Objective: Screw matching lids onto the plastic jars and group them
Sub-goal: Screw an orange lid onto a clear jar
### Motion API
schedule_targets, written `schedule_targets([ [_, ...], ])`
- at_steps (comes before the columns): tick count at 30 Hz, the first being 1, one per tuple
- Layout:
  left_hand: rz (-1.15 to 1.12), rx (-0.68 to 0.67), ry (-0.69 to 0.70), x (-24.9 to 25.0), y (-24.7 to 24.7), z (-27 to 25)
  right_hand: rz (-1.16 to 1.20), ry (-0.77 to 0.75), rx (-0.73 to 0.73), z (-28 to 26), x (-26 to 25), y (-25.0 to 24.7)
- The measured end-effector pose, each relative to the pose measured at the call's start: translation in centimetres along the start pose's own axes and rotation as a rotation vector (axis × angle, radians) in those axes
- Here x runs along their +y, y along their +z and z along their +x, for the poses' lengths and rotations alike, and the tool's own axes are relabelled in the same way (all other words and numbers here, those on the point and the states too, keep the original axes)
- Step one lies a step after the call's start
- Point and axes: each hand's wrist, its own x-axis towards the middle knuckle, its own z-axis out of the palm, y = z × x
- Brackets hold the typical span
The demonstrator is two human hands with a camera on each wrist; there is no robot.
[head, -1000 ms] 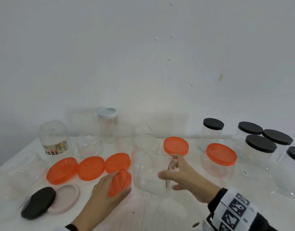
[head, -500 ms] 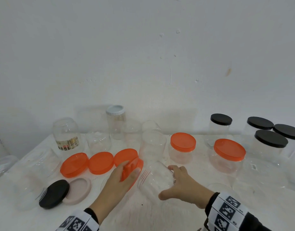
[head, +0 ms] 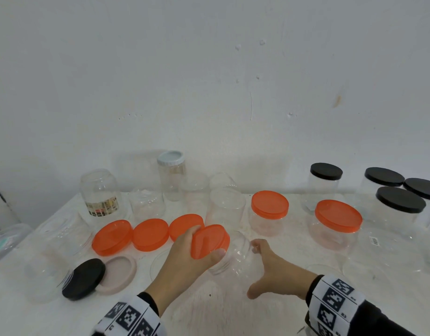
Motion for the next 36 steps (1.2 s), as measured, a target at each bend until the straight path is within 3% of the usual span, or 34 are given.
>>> schedule_targets([
  [5,0.044,-0.053,0.019,0.6,0.9,-0.1,-0.007,0.014,-0.038,-0.4,0.6,-0.6],
  [14,0.158,-0.139,0.078,1.3,2.9,-0.2,0.189,0.013,-0.069,-0.2,0.9,0.7],
  [20,0.255,-0.191,0.104,0.9,3.8,-0.1,0.167,-0.013,-0.074,-0.1,1.0,1.2],
  [29,0.245,-0.218,0.107,0.3,3.8,-0.3,0.133,-0.016,-0.076,-0.2,1.1,1.3],
  [36,0.042,-0.286,0.041,-0.9,2.4,-0.5,-0.024,-0.026,-0.109,-0.6,-0.4,-0.5],
])
